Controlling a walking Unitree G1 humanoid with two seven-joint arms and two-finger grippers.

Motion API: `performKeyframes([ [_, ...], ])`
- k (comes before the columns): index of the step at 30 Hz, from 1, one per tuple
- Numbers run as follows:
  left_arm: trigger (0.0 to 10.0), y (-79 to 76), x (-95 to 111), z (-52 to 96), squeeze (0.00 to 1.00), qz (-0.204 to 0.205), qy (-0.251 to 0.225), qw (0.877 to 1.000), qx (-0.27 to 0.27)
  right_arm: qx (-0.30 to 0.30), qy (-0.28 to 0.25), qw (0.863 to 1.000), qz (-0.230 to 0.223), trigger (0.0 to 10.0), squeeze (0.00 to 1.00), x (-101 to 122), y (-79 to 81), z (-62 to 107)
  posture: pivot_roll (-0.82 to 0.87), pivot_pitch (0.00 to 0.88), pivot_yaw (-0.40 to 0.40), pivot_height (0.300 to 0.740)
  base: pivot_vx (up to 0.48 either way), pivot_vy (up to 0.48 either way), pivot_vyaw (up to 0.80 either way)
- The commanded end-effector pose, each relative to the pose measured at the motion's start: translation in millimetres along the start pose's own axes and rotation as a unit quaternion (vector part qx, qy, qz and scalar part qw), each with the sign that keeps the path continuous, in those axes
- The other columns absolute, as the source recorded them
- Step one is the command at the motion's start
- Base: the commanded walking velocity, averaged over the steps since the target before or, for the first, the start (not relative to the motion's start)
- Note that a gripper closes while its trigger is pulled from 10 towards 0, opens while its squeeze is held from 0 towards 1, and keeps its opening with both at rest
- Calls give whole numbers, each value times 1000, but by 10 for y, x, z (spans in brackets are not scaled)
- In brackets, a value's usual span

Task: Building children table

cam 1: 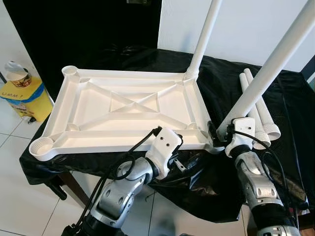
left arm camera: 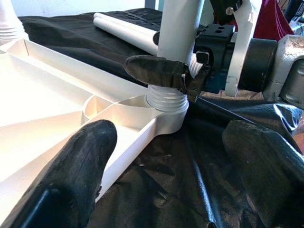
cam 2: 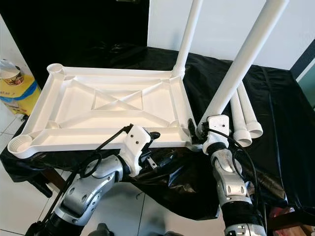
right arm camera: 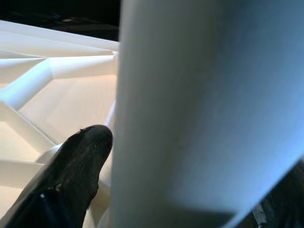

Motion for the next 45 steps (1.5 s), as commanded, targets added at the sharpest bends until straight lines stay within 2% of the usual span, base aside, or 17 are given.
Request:
performKeyframes([
  [1,10000,11,36,-16,0,-4,-2,1000,7,5,4,1000,0,10000,0,4,-73,-24,99,56,-122,740,0,0,0],
  [7,10000,-4,31,-16,0,-5,-1,1000,4,42,10,999,15,10000,0,-12,-48,-81,103,52,-118,740,0,0,0],
  [8,10000,-5,32,-15,0,-5,-1,1000,4,48,11,999,18,8118,0,-17,-42,-98,106,51,-115,740,0,0,0],
  [10,10000,-4,32,-14,0,-5,-1,1000,4,51,12,998,20,8118,0,-19,-40,-108,106,51,-115,740,0,0,0],
  [11,10000,-1,31,-10,0,-6,0,1000,3,53,12,998,19,2510,0,-20,-38,-118,114,52,-112,740,0,0,0],
  [12,10000,4,30,-7,0,-7,1,1000,3,53,13,998,17,980,0,-22,-35,-127,126,52,-115,740,0,0,0],
  [13,10000,4,30,-7,0,-7,1,1000,3,53,13,998,17,980,0,-22,-35,-127,126,52,-115,740,0,0,0],
  [14,10000,8,31,-2,0,-8,1,1000,3,54,13,998,15,0,0,-30,-35,-131,128,53,-116,740,0,0,0],
  [20,10000,2,27,16,0,-9,4,1000,7,47,28,998,-3,0,0,-118,-49,-128,148,56,-136,740,0,0,0],
  [21,10000,-9,19,23,0,-8,5,1000,9,40,34,999,-13,10000,0,-151,-58,-126,151,56,-141,740,0,0,0],
  [36,10000,-25,11,21,0,-6,5,1000,11,-18,42,999,-24,10000,0,-249,-11,-54,150,48,-145,740,0,0,0],
  [40,10000,-36,16,12,0,-7,4,1000,7,-67,48,996,-23,10000,0,-296,9,-6,144,43,-142,740,0,0,0],
  [41,10000,-38,18,7,0,-7,4,1000,5,-104,52,993,-28,10000,0,-325,22,36,139,39,-141,740,0,0,0],
  [43,10000,-38,18,7,0,-7,4,1000,5,-104,52,993,-28,10000,0,-325,22,36,139,39,-141,740,0,0,0],
  [45,10000,-40,19,1,0,-7,4,1000,3,-140,49,989,-26,10000,0,-331,61,75,138,33,-142,740,0,0,0],
])
Point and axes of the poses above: a point about 5 cm out from each wrist's last joint towards the gripper, its own z axis pointing back from the gripper into the wrist, its own x axis along the axis of the wrist's last joint, y = z × x, the point moved 3 cm from there along -z, pointing out of the wrist towards the gripper, and after that the axes turned 6 degrees about -z, right-handed, at the moved point
